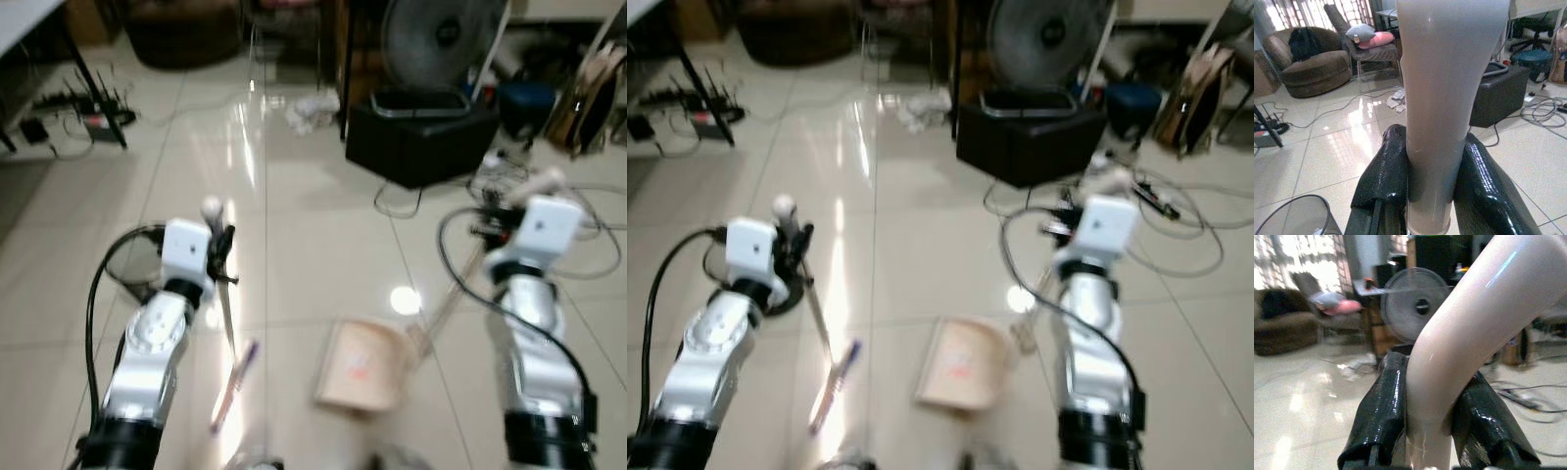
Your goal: Sweep floor
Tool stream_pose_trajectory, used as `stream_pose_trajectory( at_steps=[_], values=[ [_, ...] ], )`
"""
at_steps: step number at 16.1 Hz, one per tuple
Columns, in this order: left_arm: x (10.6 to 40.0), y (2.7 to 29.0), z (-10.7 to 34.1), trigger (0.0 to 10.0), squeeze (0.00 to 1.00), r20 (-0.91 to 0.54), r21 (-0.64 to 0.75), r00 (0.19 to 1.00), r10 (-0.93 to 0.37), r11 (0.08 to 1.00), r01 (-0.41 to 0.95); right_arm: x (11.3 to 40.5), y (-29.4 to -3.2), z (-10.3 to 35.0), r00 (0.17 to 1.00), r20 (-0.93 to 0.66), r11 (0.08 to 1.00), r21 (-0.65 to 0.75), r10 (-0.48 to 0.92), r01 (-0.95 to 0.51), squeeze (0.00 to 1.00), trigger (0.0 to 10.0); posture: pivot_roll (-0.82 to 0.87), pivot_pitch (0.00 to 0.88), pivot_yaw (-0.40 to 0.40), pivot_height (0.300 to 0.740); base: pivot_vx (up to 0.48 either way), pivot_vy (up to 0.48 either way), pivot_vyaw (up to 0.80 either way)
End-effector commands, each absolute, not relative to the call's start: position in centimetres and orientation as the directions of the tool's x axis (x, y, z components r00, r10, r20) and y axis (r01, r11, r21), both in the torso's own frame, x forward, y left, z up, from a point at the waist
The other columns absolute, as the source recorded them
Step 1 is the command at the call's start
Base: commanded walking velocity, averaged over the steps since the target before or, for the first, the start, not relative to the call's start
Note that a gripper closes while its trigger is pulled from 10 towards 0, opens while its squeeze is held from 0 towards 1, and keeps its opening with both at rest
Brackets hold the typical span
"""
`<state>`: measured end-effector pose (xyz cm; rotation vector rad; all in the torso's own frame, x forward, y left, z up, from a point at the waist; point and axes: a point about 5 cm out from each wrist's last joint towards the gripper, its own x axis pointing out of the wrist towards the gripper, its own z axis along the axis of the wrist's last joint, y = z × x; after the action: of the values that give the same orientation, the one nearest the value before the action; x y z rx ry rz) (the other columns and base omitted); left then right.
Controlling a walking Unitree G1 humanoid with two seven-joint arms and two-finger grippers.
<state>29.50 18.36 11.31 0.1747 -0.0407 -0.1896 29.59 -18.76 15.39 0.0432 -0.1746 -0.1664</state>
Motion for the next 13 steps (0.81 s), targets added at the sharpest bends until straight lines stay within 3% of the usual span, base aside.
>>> stream_pose_trajectory(
  at_steps=[1,4,8,13],
  values=[
    [29.7,18.2,12.2,10.0,0.00,0.063,0.202,0.978,-0.197,0.962,0.181,29.4,-19.0,16.0,0.965,0.200,0.985,0.056,-0.169,0.161,0.00,10.0,0.03,0.075,0.066,0.740,0.000,-0.480,0.00],
    [29.8,17.7,12.2,10.0,0.00,0.050,0.188,0.974,-0.221,0.960,0.208,29.3,-19.0,15.9,0.967,0.198,0.987,0.058,-0.158,0.149,0.00,10.0,0.03,0.080,0.066,0.740,0.000,-0.320,0.00],
    [30.0,17.9,12.1,10.0,0.00,0.032,0.169,0.981,-0.194,0.968,0.186,29.2,-18.9,15.8,0.969,0.193,0.988,0.066,-0.152,0.141,0.00,10.0,0.03,0.082,0.067,0.740,0.000,0.472,0.00],
    [30.4,17.5,13.2,10.0,0.00,0.085,0.202,0.975,-0.207,0.961,0.186,29.3,-18.8,15.2,0.974,0.167,0.987,0.080,-0.152,0.141,0.00,10.0,0.02,0.090,0.067,0.740,0.000,0.000,0.00]
  ],
)
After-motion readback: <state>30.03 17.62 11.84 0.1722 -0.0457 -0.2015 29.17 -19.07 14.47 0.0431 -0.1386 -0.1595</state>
